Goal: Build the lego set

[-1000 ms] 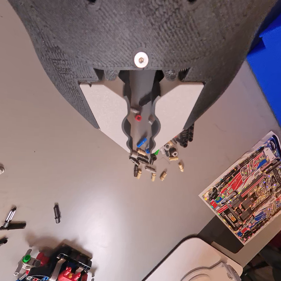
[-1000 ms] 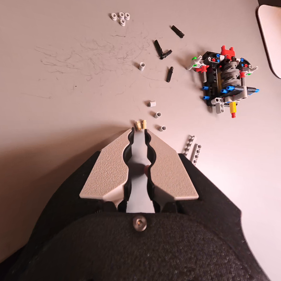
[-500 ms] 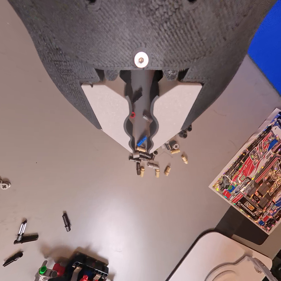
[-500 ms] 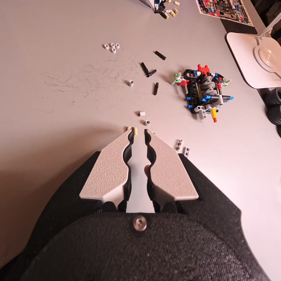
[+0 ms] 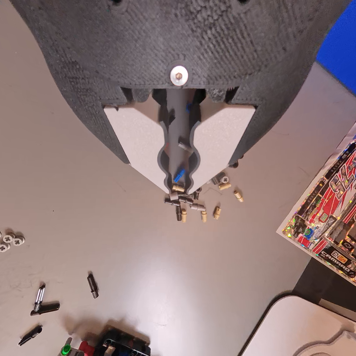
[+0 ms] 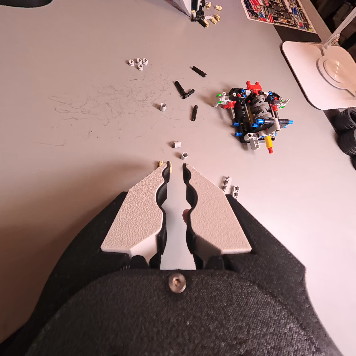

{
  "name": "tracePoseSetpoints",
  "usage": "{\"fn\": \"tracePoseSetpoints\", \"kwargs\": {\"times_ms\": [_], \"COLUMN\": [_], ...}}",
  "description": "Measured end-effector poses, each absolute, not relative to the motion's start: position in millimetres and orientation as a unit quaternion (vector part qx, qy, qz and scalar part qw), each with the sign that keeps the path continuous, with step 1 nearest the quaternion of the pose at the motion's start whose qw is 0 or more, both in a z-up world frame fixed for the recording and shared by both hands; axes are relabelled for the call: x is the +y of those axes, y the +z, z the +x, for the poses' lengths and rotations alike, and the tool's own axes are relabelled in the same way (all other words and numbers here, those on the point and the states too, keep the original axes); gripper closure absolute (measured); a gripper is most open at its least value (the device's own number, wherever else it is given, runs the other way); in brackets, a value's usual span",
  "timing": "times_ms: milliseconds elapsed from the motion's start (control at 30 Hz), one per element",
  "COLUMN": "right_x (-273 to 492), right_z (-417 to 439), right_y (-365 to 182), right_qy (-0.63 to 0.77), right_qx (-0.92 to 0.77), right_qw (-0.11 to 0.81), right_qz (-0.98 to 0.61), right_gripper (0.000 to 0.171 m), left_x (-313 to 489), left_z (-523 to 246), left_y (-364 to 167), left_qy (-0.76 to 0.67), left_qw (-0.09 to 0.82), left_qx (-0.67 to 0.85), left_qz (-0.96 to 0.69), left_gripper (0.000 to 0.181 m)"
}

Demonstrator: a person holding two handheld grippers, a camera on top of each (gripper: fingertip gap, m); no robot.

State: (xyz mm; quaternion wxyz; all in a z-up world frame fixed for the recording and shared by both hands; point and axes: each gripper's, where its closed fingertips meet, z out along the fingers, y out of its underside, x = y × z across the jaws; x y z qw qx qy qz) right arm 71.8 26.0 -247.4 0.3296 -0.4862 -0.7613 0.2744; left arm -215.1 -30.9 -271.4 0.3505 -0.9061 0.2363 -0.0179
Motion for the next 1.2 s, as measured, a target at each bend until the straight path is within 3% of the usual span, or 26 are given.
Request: {"fn": "tracePoseSetpoints", "kwargs": {"times_ms": [200,367,600,833,1100,1200], "right_x": [25.9,14.8,-29.8,-70.6,-79.3,-70.5], "right_z": [70.6,60.0,26.5,8.0,6.1,8.4], "right_y": [-243.5,-228.1,-198.3,-181.2,-177.3,-182.4], "right_qy": [0.286,0.325,0.354,0.273,0.249,0.259], "right_qx": [-0.754,-0.737,-0.725,-0.732,-0.731,-0.749], "right_qw": [0.338,0.369,0.471,0.587,0.609,0.575], "right_qz": [-0.485,-0.463,-0.357,-0.212,-0.183,-0.204], "right_gripper": [0.162,0.162,0.157,0.156,0.167,0.169], "left_x": [-31.3,-37.0,-59.2,-70.3,-71.6,-65.4], "left_z": [-213.7,-195.8,-96.5,-0.8,19.0,11.1], "left_y": [-271.5,-250.3,-180.1,-165.0,-174.9,-175.7], "left_qy": [-0.033,-0.066,-0.330,-0.497,-0.522,-0.503], "left_qw": [0.343,0.410,0.518,0.454,0.423,0.438], "left_qx": [0.237,0.235,0.245,0.255,0.245,0.237], "left_qz": [-0.909,-0.879,-0.751,-0.694,-0.699,-0.706], "left_gripper": [0.172,0.171,0.172,0.172,0.172,0.167]}}
